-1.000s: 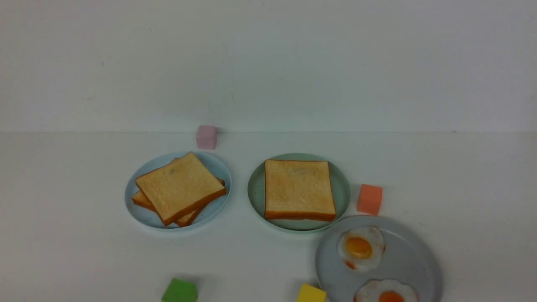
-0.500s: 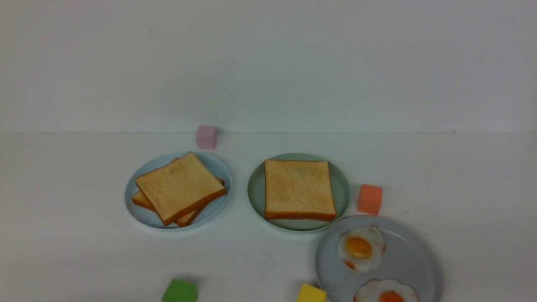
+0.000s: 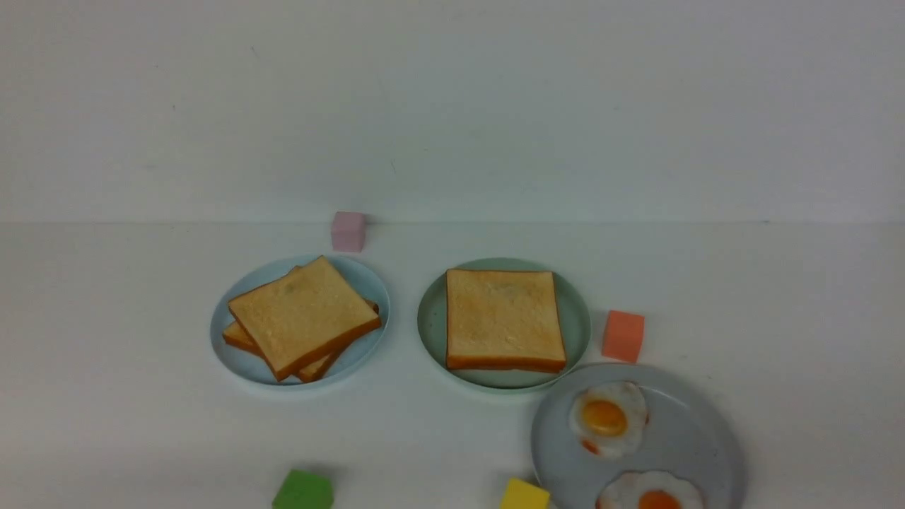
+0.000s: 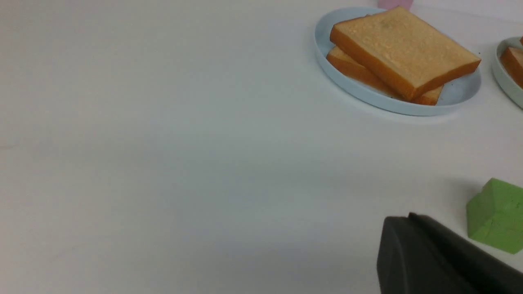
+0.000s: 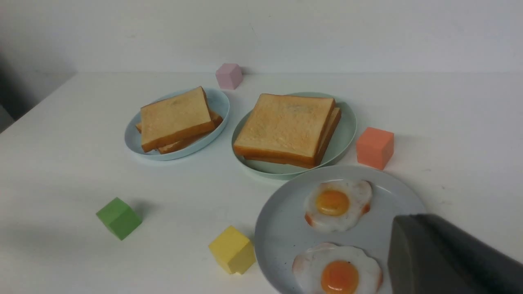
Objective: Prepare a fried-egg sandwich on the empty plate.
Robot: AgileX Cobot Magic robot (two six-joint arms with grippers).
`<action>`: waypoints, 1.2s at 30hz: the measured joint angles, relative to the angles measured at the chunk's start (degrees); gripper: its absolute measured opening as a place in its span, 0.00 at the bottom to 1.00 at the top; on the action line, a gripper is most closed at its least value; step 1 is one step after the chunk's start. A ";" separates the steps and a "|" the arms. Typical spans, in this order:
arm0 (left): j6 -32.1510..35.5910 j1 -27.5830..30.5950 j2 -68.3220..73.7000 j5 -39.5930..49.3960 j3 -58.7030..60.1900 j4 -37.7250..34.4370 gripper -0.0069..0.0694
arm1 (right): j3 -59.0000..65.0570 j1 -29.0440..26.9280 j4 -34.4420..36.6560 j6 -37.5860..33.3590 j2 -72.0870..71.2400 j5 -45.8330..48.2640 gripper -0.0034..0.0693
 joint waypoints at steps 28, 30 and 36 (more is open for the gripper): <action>0.12 0.00 0.00 -0.22 0.00 0.11 0.11 | 6.40 -10.24 -7.55 0.00 -0.92 -2.83 0.11; 0.12 0.00 0.00 -0.22 0.00 0.11 0.12 | 9.34 -14.23 -7.50 0.00 -2.99 -5.29 0.12; 0.12 0.00 0.00 -0.28 0.00 0.11 0.13 | 19.49 -24.14 -5.69 0.00 -9.27 -9.04 0.13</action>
